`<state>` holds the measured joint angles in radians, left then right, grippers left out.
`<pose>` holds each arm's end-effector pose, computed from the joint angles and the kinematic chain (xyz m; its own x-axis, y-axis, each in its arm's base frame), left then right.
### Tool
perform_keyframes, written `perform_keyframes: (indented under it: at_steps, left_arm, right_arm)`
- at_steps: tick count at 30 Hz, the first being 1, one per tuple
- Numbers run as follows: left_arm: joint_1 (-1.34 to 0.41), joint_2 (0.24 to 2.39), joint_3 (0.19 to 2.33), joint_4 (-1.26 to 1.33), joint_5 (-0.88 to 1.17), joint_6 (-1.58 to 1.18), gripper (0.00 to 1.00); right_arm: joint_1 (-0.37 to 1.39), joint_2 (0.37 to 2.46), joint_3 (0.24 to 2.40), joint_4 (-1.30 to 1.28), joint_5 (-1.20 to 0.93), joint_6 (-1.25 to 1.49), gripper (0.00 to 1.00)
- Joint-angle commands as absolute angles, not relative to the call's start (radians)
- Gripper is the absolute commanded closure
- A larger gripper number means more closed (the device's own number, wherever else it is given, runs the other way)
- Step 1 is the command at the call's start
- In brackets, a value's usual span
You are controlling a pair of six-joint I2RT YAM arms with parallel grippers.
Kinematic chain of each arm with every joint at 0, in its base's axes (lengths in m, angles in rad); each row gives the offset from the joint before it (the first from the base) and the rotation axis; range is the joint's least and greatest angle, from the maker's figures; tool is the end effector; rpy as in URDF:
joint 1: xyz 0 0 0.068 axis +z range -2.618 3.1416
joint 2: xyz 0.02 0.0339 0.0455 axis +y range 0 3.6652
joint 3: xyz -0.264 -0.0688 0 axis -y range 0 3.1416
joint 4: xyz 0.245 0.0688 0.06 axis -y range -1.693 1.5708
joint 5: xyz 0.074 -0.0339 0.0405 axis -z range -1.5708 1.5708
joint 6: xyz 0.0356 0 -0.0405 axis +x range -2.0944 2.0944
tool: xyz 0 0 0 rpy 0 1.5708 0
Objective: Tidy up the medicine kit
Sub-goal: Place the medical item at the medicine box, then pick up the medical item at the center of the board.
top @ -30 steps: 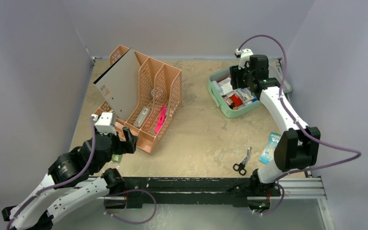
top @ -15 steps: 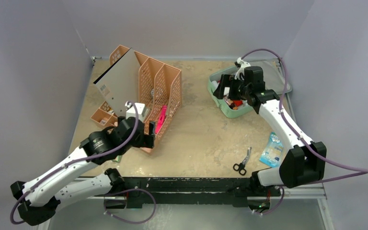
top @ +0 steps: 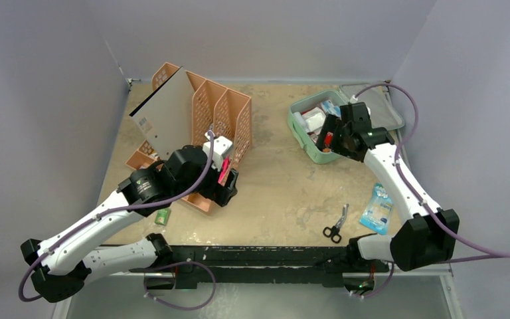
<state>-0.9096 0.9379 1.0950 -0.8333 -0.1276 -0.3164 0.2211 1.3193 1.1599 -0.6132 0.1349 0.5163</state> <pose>0.1152 -0.1406 0.3556 -0.5898 0.2555 -0.7660 0.5665 0.8070 -0.1670 0.2781 0.0576 0.3133 -0.6531 0.3546 -0.6691 0.2289 0.9347 0.2719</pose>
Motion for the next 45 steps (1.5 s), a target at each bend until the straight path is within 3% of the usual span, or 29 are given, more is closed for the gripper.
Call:
perform_keyframes:
  at_steps: [1,12,19,23,33,45]
  left_arm:
    - [-0.907,0.915,1.110,-0.791,-0.009,-0.229,0.09]
    - [-0.907,0.876,1.001,-0.732,0.031,-0.436,0.04]
    - [-0.905,0.858,1.052,-0.847,-0.187,-0.475,0.00]
    - [-0.905,0.828,1.057,-0.845,-0.211,-0.484,0.00]
    - [-0.906,0.758,1.011,-0.864,-0.298,-0.550,0.00]
    - [-0.905,0.687,1.001,-0.900,-0.321,-0.588,0.00]
  right_arm:
    - [0.214,1.304,1.211,-0.810,0.297,0.683,0.01]
    - [0.186,1.278,1.232,-0.988,0.669,0.844,0.01]
    - [0.048,1.275,1.222,-0.964,0.663,0.786,0.01]
    - [-0.051,1.306,1.211,-0.944,0.642,0.751,0.02]
    - [-0.225,1.362,1.028,-0.789,0.604,0.728,0.29]
    - [-0.355,1.369,0.864,-0.624,0.549,0.689,0.35]
